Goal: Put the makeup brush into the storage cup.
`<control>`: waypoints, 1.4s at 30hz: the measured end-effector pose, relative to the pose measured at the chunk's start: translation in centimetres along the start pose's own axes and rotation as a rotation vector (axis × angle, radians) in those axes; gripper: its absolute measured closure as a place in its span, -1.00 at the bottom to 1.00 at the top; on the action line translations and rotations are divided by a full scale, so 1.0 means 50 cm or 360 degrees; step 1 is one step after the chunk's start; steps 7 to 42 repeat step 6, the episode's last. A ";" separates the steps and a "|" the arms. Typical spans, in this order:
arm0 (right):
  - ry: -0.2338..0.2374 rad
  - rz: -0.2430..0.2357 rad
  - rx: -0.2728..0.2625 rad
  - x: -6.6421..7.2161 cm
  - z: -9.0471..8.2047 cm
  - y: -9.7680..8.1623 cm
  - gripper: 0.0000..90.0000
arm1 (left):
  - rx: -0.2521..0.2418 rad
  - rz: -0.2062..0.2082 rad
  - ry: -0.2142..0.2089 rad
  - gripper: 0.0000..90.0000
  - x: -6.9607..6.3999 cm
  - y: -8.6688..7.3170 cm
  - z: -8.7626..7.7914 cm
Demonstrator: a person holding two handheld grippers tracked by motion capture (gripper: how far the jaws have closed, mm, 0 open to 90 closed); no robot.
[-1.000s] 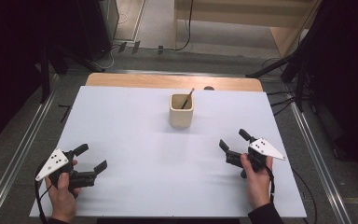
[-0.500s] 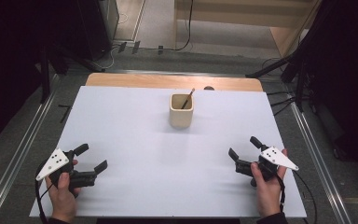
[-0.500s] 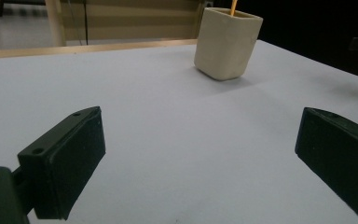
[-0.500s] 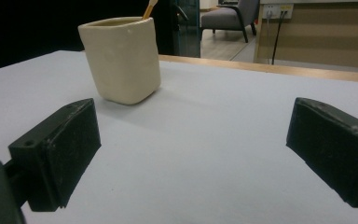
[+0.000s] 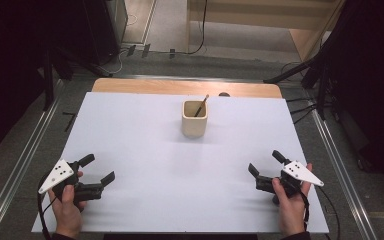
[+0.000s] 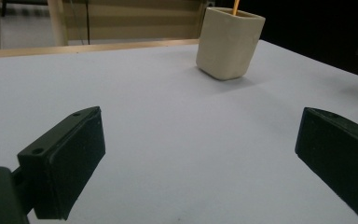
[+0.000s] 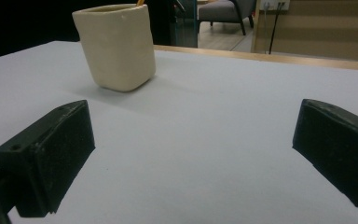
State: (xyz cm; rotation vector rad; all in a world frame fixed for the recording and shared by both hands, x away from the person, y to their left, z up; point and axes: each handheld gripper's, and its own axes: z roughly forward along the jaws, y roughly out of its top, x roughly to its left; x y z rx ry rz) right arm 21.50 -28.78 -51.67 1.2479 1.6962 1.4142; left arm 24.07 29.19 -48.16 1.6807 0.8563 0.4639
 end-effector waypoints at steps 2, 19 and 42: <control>0.0001 -0.0001 0.0001 0.000 0.000 0.001 -1.00 | 0.0000 0.0001 0.0000 -0.96 0.000 0.000 0.000; 0.0005 0.0000 0.0013 0.001 0.002 0.000 -1.00 | 0.0009 0.0004 0.0003 -0.96 -0.001 -0.001 0.000; 0.0005 0.0000 0.0013 0.001 0.002 0.000 -1.00 | 0.0009 0.0004 0.0003 -0.96 -0.001 -0.001 0.000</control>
